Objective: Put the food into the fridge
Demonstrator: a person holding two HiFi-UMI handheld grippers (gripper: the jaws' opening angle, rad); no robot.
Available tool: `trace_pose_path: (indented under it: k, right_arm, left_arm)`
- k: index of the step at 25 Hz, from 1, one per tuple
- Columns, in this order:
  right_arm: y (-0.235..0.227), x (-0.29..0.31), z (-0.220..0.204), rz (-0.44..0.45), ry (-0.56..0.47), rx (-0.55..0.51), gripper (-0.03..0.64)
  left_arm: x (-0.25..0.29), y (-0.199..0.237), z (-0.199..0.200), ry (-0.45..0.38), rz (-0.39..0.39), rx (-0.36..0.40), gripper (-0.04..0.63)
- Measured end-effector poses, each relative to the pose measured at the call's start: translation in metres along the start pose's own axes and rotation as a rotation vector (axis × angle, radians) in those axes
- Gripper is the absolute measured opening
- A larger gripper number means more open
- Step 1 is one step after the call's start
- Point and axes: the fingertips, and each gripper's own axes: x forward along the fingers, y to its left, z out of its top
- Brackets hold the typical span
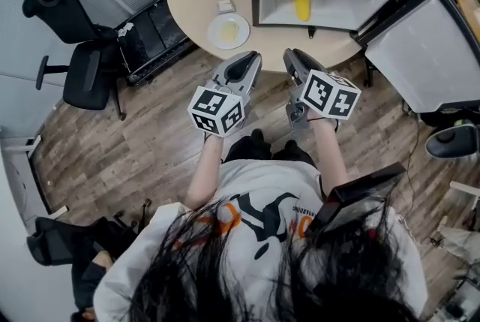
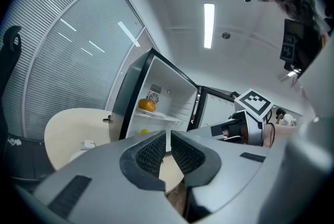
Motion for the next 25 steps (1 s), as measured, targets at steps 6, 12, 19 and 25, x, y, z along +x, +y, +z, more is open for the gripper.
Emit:
trace_pose_path:
  k: [6,12,19,25]
  right_arm:
    - [-0.007,-0.018,-0.006,0.009,0.006,0.001,0.078]
    - [-0.019,-0.061,-0.023,0.045,0.025,0.009,0.055]
    - [-0.049,-0.137,-0.048,0.068,0.026,0.018,0.048]
    - [-0.064,-0.192,-0.070,0.094,0.035,0.037,0.043]
  left_arm:
    - [-0.007,-0.018,-0.004,-0.010,0.027,-0.011,0.025]
    - [-0.015,-0.057,-0.019,-0.012,0.059,-0.046,0.025]
    - [-0.028,-0.139,-0.053,0.019,0.061,-0.033,0.025]
    - [-0.043,-0.205,-0.080,0.048,0.054,-0.003,0.025]
